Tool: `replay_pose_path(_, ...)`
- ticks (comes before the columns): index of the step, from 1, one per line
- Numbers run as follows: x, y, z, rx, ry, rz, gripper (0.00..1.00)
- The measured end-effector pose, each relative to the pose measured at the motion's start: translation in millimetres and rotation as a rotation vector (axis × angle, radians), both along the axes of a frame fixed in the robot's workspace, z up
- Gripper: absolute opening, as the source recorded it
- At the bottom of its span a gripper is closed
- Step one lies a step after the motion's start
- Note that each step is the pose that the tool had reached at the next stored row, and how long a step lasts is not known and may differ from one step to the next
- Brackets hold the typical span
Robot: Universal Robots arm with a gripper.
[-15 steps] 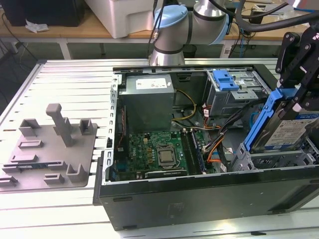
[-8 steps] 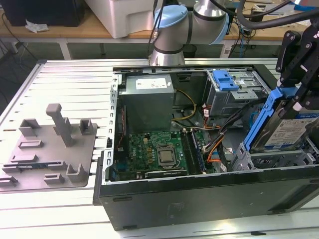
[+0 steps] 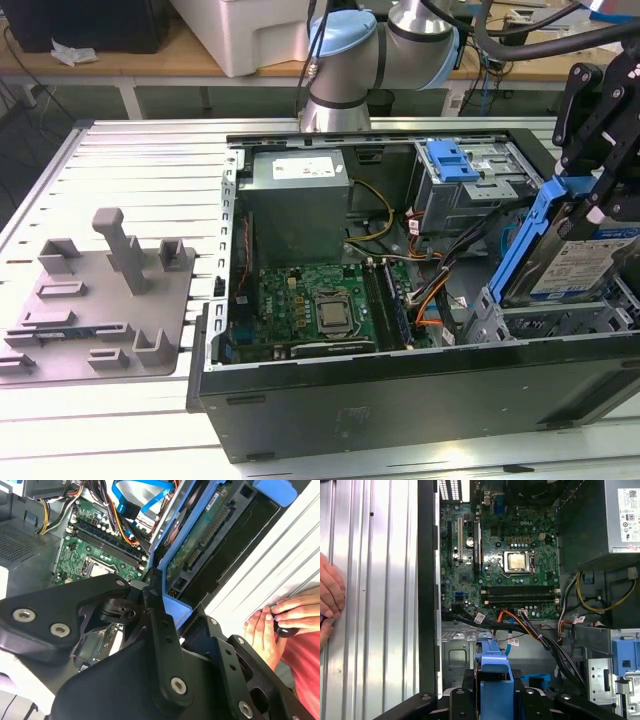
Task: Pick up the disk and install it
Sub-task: 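Insert the disk into the insertion slot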
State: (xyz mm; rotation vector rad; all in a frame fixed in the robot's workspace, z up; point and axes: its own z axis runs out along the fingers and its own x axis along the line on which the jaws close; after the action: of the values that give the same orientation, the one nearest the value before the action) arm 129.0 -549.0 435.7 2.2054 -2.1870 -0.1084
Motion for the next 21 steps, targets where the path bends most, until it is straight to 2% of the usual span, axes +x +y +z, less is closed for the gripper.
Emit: replay_pose_path(21, 2.7, -0.1, -11.8, 0.0000, 0.0022, 0.000, 0.37)
